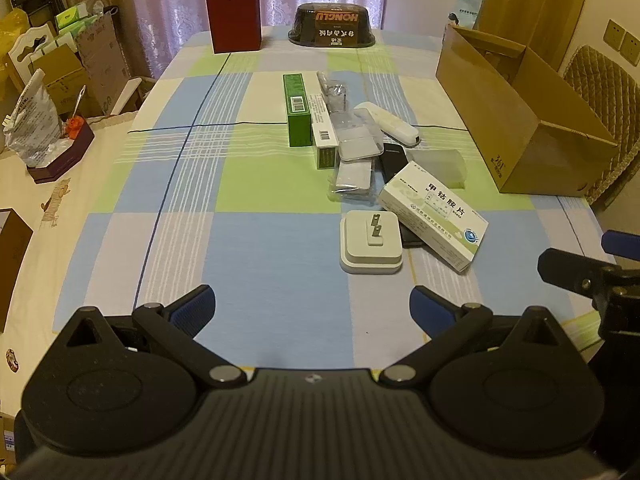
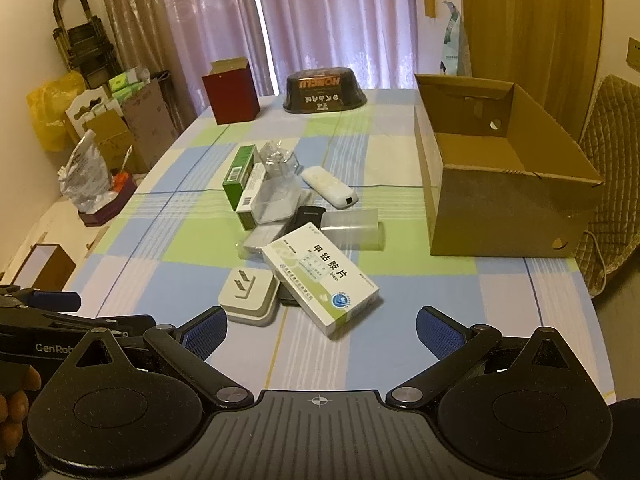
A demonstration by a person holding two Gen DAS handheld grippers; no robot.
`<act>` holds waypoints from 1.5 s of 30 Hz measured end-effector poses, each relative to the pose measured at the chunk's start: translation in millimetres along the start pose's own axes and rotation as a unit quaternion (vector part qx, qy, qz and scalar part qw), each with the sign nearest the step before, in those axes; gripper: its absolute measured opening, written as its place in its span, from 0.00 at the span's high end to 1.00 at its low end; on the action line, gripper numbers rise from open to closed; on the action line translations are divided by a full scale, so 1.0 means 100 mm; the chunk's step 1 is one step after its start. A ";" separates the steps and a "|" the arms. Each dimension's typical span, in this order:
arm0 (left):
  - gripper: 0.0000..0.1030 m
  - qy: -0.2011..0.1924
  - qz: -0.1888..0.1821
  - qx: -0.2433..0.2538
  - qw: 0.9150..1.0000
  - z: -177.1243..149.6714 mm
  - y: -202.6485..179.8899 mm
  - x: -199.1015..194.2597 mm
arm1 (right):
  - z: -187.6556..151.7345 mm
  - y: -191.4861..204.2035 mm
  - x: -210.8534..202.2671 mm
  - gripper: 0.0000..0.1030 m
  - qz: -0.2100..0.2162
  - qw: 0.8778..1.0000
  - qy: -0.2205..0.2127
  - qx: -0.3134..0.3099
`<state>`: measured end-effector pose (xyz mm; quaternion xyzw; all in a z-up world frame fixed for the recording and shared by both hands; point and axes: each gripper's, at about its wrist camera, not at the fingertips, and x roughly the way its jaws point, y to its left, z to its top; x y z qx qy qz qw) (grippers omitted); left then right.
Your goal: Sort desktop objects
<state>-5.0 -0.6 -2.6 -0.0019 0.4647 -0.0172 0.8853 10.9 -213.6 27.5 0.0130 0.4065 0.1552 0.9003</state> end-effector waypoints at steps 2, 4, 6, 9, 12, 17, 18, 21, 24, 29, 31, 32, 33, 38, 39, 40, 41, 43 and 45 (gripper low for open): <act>0.01 0.001 0.001 0.001 1.000 0.00 -0.01 0.00 | 0.00 -0.01 0.01 0.00 -0.002 1.000 0.004 0.000; 0.01 0.001 -0.001 0.000 1.000 -0.01 -0.01 0.00 | -0.01 -0.01 0.01 0.00 -0.002 1.000 0.007 -0.001; 0.01 0.002 -0.002 0.000 1.000 0.00 -0.04 0.00 | -0.01 -0.01 0.02 0.00 -0.003 1.000 0.011 -0.001; 0.01 0.003 -0.002 0.001 1.000 0.00 -0.05 0.00 | -0.02 -0.02 0.02 0.00 -0.003 1.000 0.014 0.000; 0.01 0.003 -0.002 0.003 1.000 0.00 -0.07 0.00 | -0.02 -0.03 0.02 0.00 -0.004 1.000 0.015 0.001; 0.01 0.002 -0.005 0.002 1.000 0.00 -0.08 -0.01 | -0.02 -0.02 0.00 0.00 -0.004 1.000 0.016 0.002; 0.01 0.002 -0.004 0.002 1.000 0.00 -0.08 -0.01 | -0.02 -0.01 0.00 0.00 -0.004 1.000 0.016 0.002; 0.01 0.001 -0.005 0.000 1.000 0.00 -0.07 -0.01 | -0.03 0.00 -0.01 0.00 -0.004 1.000 0.016 0.003; 0.01 0.003 -0.005 0.000 1.000 0.00 -0.07 -0.01 | -0.03 -0.01 0.00 0.00 -0.004 1.000 0.018 0.005; 0.01 0.005 -0.006 0.000 1.000 0.00 -0.07 0.00 | -0.03 -0.02 0.00 0.00 -0.003 1.000 0.020 0.005; 0.01 0.005 -0.007 0.000 1.000 0.00 -0.08 0.00 | -0.03 -0.03 0.01 0.00 -0.002 1.000 0.020 0.006; 0.01 0.006 -0.007 0.000 1.000 0.00 -0.08 0.00 | -0.03 -0.04 0.01 0.00 -0.002 1.000 0.021 0.007; 0.01 0.006 -0.008 0.000 1.000 0.00 -0.08 0.01 | -0.03 -0.04 0.02 0.00 -0.002 1.000 0.021 0.007; 0.01 0.010 -0.010 -0.001 1.000 -0.01 -0.08 0.02 | -0.04 -0.06 0.03 0.00 -0.001 1.000 0.024 0.009; 0.01 0.010 -0.011 -0.002 1.000 -0.01 -0.08 0.02 | -0.04 -0.06 0.03 0.00 0.000 1.000 0.024 0.009; 0.01 0.011 -0.011 -0.003 1.000 -0.01 -0.08 0.03 | -0.04 -0.07 0.04 0.00 0.000 1.000 0.025 0.010; 0.01 0.011 -0.011 -0.003 1.000 -0.02 -0.09 0.03 | -0.05 -0.07 0.04 0.00 0.000 1.000 0.025 0.010; 0.01 0.012 -0.010 -0.002 1.000 -0.02 -0.09 0.03 | -0.05 -0.08 0.04 0.00 0.000 1.000 0.025 0.011; 0.01 0.012 -0.011 -0.003 1.000 -0.02 -0.09 0.04 | -0.05 -0.08 0.05 0.00 0.000 1.000 0.026 0.012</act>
